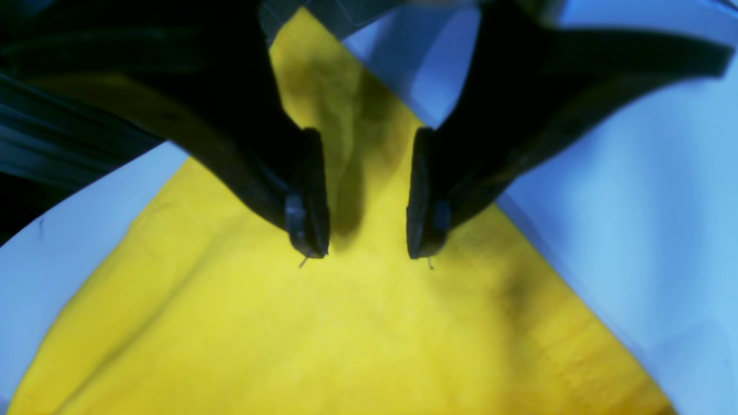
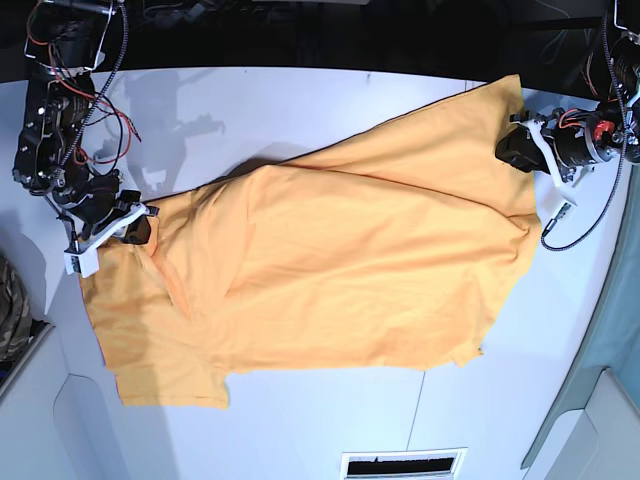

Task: Layout the t-shirt on the table in an organized manner, then fold the t-shirt properly
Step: 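Release the shirt with the left gripper and lift it away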

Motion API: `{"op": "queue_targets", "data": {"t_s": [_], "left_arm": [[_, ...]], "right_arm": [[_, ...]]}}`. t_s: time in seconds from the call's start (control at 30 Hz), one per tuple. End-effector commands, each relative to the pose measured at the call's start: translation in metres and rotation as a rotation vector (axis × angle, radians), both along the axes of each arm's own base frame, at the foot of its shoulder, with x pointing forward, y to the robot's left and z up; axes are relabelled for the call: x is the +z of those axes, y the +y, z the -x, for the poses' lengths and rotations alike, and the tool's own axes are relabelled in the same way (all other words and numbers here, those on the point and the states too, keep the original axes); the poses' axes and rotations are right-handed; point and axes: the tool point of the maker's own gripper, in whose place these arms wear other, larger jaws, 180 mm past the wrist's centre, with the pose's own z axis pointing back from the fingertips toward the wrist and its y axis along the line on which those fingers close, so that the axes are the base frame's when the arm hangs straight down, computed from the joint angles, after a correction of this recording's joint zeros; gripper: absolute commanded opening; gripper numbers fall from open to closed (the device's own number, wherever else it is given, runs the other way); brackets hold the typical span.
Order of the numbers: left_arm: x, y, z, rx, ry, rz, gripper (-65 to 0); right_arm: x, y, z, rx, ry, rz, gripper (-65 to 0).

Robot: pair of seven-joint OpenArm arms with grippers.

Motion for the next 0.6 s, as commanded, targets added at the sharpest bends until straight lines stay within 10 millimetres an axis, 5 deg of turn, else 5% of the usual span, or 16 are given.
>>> {"op": "queue_targets", "data": {"t_s": [0.0,0.13,0.27,0.43,0.57], "left_arm": [[0.01,0.006,-0.009,0.002,-0.031,0.0,-39.0],[0.026,0.004,-0.013,0.021,-0.058,0.092,-39.0],[0.041,0.024,-0.011,0.102,-0.065,0.138,-39.0],[0.042,0.03,0.019,0.175,0.013,0.227,-39.0],[0.031,0.021,0.055,0.203,0.093,0.29,-39.0]], "right_arm": [[0.022,-0.008,-0.018,-0.007,-0.077,0.009,-65.0],[0.04,-0.016,-0.023,-0.016,-0.122,0.023,-65.0],[0.07,-0.023,-0.017,-0.011,-0.167,0.003,-65.0],[0.095,-0.042,-0.001,-0.041,-0.223,-0.008,-65.0],[0.09,-0.047,0.014,-0.053,-0.216,-0.032,-65.0]]}}
